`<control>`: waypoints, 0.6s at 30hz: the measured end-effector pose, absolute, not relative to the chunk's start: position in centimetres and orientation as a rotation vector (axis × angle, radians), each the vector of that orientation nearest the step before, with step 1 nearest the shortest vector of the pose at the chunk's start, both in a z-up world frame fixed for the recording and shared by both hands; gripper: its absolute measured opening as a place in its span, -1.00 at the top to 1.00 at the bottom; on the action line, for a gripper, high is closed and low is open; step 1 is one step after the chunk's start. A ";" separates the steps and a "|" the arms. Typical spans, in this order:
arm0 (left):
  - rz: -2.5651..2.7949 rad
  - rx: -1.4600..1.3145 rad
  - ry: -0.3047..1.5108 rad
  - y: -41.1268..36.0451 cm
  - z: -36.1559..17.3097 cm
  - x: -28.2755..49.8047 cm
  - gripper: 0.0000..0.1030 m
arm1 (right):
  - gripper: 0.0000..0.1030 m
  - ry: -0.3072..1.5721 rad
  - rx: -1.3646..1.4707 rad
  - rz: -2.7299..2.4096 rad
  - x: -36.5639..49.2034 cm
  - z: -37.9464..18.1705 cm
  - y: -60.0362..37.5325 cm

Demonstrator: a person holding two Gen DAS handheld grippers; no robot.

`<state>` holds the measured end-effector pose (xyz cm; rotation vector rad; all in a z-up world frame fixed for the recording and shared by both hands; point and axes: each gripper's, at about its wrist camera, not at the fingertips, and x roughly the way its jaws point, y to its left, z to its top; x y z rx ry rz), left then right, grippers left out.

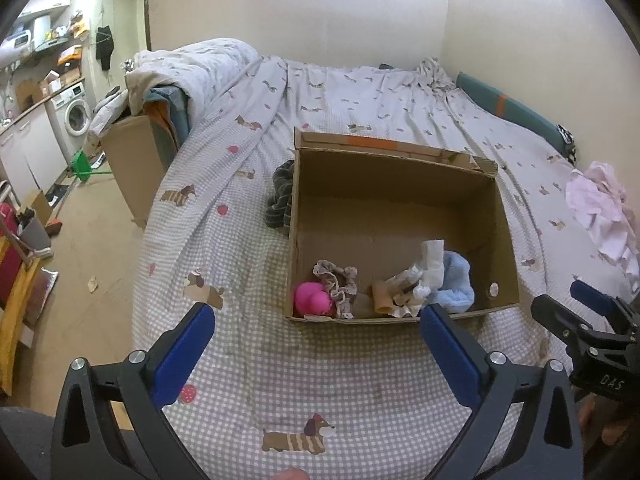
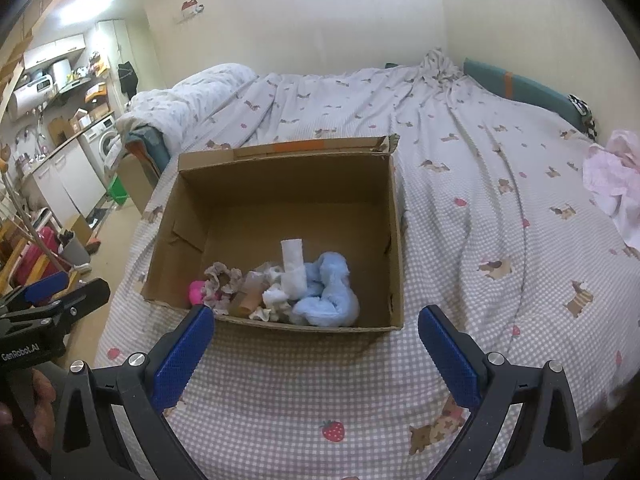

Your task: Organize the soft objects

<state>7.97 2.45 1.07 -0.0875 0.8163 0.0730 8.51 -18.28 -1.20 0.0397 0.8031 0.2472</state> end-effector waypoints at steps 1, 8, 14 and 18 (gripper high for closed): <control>0.075 -0.084 0.816 2.4 1.0 8.0 -0.99 | -1.00 0.804 0.036 0.248 8.5 -1.2 -18.2; 0.074 -0.087 0.827 2.4 0.6 8.1 -0.99 | -1.00 0.807 0.024 0.247 8.4 -1.4 -18.0; 0.072 -0.094 0.843 2.4 0.2 8.3 -0.99 | -1.00 0.810 0.026 0.247 8.4 -1.6 -17.9; 0.073 -0.092 0.836 2.5 0.2 8.3 -0.99 | -1.00 0.814 0.033 0.246 8.7 -1.8 -17.9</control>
